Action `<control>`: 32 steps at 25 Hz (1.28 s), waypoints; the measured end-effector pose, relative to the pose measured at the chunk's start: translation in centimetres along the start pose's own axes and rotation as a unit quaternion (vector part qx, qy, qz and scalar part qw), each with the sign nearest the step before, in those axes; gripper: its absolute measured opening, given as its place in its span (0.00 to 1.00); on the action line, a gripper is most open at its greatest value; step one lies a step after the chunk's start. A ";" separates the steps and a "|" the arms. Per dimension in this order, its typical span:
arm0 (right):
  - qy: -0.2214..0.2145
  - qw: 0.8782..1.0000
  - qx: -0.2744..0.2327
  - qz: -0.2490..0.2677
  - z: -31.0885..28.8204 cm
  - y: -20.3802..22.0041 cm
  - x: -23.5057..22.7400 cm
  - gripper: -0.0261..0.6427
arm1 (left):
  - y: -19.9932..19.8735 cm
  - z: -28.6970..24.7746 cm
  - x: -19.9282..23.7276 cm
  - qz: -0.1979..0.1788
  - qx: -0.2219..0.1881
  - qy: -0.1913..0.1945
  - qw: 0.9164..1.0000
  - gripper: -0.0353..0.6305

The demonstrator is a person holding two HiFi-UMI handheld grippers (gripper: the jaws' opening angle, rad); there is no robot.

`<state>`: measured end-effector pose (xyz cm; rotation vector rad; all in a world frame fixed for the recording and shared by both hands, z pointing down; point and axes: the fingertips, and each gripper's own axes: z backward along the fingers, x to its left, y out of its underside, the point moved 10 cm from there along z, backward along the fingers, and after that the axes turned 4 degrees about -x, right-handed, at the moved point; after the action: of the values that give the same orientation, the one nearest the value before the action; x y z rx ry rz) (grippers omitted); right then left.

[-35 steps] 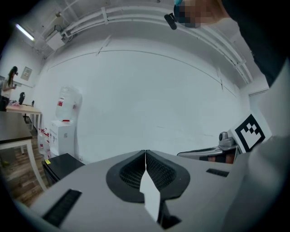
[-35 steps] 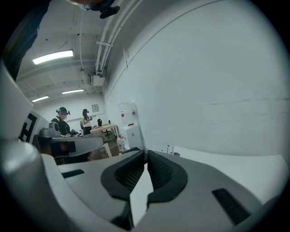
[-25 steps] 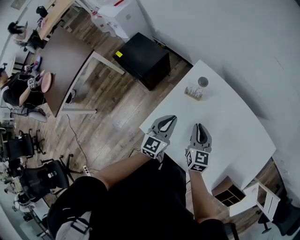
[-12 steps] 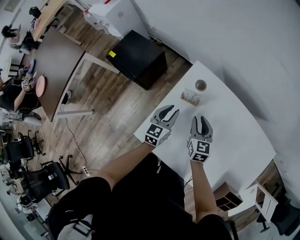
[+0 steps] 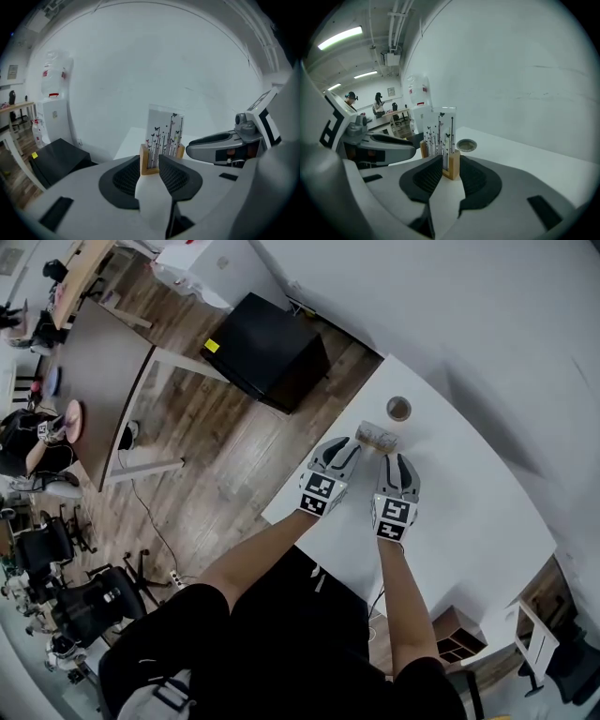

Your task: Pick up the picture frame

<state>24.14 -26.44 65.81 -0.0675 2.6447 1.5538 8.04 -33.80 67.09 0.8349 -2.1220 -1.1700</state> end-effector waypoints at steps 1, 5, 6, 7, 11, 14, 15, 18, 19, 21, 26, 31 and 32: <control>0.001 1.000 0.002 -0.006 -0.5 0.1 -0.1 0.21 | 0.2 -0.3 0.1 0.001 0.002 -0.003 1.000 0.23; -0.009 1.000 0.007 -0.016 -1.8 0.4 -0.7 0.21 | 0.5 -1.2 0.5 0.002 0.005 -0.006 1.000 0.23; -0.017 1.000 0.010 -0.016 -2.0 0.5 -0.7 0.21 | 0.4 -1.4 0.7 0.001 0.005 -0.002 1.000 0.23; -0.023 1.000 0.013 -0.015 -2.3 0.6 -0.8 0.21 | 0.5 -1.7 0.8 0.000 0.006 0.001 1.000 0.23; -0.017 1.000 0.019 -0.008 -2.5 1.2 -0.9 0.21 | 0.6 -2.4 0.6 -0.007 0.011 0.011 1.000 0.23; -0.019 1.000 0.021 -0.008 -2.6 1.4 -0.9 0.21 | 0.5 -2.8 0.4 -0.014 0.015 0.008 1.000 0.23; -0.021 1.000 0.022 -0.007 -2.7 1.3 -0.9 0.21 | 0.5 -2.9 0.4 -0.016 0.016 0.007 1.000 0.23; -0.021 1.000 0.022 -0.002 -3.2 1.3 -0.9 0.21 | 0.4 -3.1 0.4 -0.023 0.015 0.008 1.000 0.23; -0.020 1.000 0.020 -0.002 -3.3 1.4 -1.0 0.20 | 0.4 -3.1 0.4 -0.024 0.014 0.007 1.000 0.21; -0.021 1.000 0.017 -0.003 -3.3 1.7 -1.3 0.18 | 0.4 -3.2 0.6 -0.026 0.015 0.000 1.000 0.14; -0.027 1.000 0.012 0.006 -3.2 1.8 -1.3 0.18 | 0.5 -3.2 0.3 -0.046 0.022 -0.022 0.998 0.15; -0.024 1.000 0.005 0.008 -3.2 1.9 -1.2 0.18 | 0.7 -3.4 0.3 -0.024 0.015 -0.028 0.999 0.15; -0.024 1.000 0.004 0.013 -3.3 1.9 -1.2 0.18 | 0.7 -3.4 0.4 -0.019 0.015 -0.027 0.999 0.15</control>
<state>25.09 -28.44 69.16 0.0039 2.6249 1.5317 10.09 -35.55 69.36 0.8698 -2.1817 -1.1946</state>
